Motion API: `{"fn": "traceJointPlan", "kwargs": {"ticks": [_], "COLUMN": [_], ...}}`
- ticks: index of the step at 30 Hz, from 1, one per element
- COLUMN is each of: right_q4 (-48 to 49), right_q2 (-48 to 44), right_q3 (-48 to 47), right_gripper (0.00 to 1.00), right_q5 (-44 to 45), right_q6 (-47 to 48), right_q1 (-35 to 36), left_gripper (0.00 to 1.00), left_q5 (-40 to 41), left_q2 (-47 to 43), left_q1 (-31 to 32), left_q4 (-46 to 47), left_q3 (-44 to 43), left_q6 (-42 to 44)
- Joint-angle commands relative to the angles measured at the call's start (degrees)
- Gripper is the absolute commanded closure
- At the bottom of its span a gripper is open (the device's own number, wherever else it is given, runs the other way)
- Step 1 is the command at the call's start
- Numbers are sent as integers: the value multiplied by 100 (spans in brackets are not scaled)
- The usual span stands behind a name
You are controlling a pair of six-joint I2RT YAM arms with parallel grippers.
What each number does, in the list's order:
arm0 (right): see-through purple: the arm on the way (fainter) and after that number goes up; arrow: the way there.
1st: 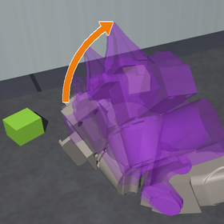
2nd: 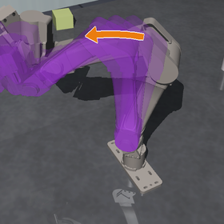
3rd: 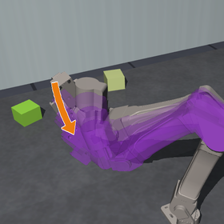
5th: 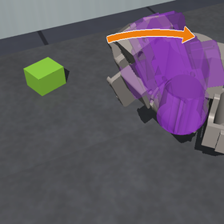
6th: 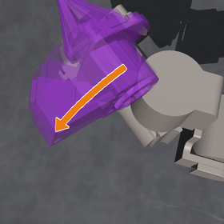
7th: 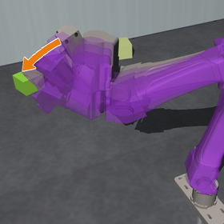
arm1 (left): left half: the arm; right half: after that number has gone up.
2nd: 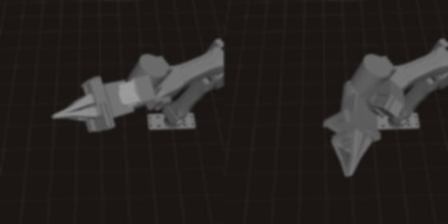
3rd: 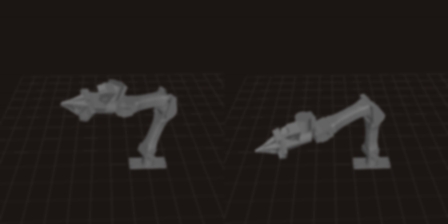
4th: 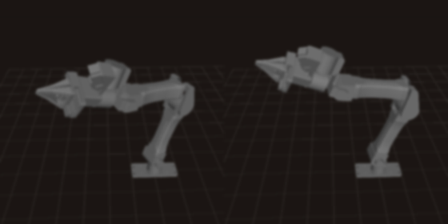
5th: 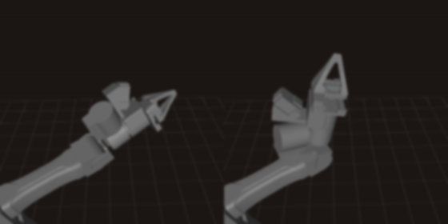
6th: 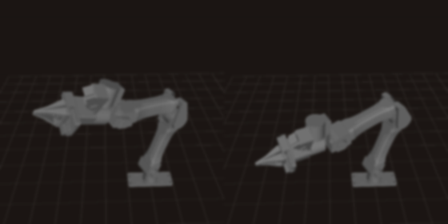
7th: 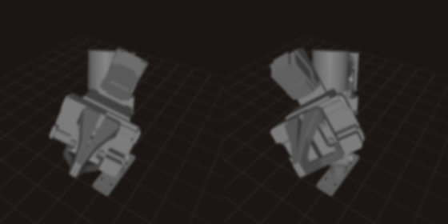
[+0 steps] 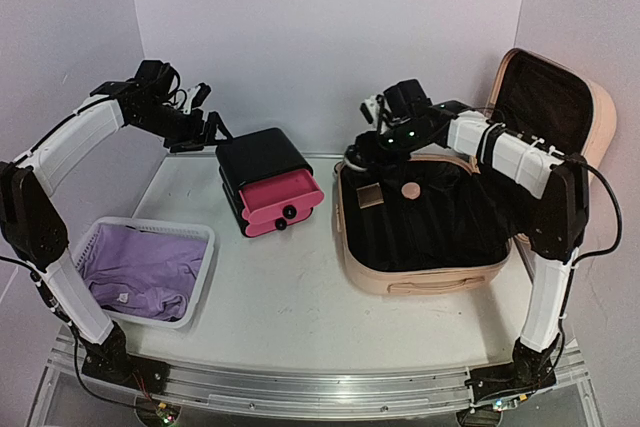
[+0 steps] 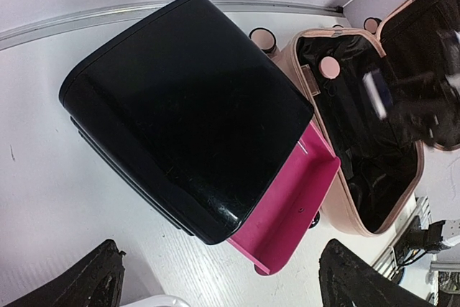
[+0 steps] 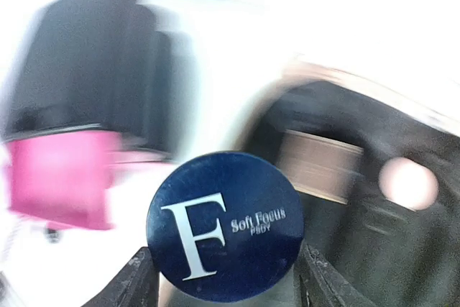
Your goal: Open, take out, and arrange the luggage
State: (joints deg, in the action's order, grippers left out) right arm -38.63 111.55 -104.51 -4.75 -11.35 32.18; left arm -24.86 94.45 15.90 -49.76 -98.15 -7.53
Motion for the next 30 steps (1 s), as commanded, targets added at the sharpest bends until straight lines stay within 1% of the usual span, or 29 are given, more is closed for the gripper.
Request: {"fn": "traceJointPlan", "kwargs": {"ticks": [1,3,7,10,14,16,19,21,26,30], "right_q4": [1204,1099,419,357,217,216,57,-35,-261,-840], "right_q2": [-99,74,643,834,993,998,1241,1404,1531,1209], "right_q3": [-59,-348,-1205,-1305,-1517,-1545,-1785,-1929,-2169,-2176], "right_gripper": [63,62,64,65,65,61,49,46,41,34], "right_q5": [-947,-702,-630,-274,59,6,-335,-421,-31,268], "right_q6": [-9,31,116,199,-102,-239,-333,-374,-306,-596], "right_q1": [891,1117,1343,1517,1528,1528,1530,1545,1628,1630], "left_gripper": [5,5,5,5,5,5,5,5,5,4], "left_q5": [-142,-184,-199,-182,-220,-214,-310,-401,-496,-560], "left_q2": [-49,-26,-33,-44,-7,10,33,58,104,217], "left_q1": [-47,-45,-51,-49,-54,-66,-75,-74,-74,-74], "left_q4": [244,255,270,286,296,291,301,313,327,344], "left_q3": [-14,-12,5,13,20,19,22,21,39,50], "left_q6": [-45,-63,-67,-64,-82,-95,-132,-158,-211,-227]}}
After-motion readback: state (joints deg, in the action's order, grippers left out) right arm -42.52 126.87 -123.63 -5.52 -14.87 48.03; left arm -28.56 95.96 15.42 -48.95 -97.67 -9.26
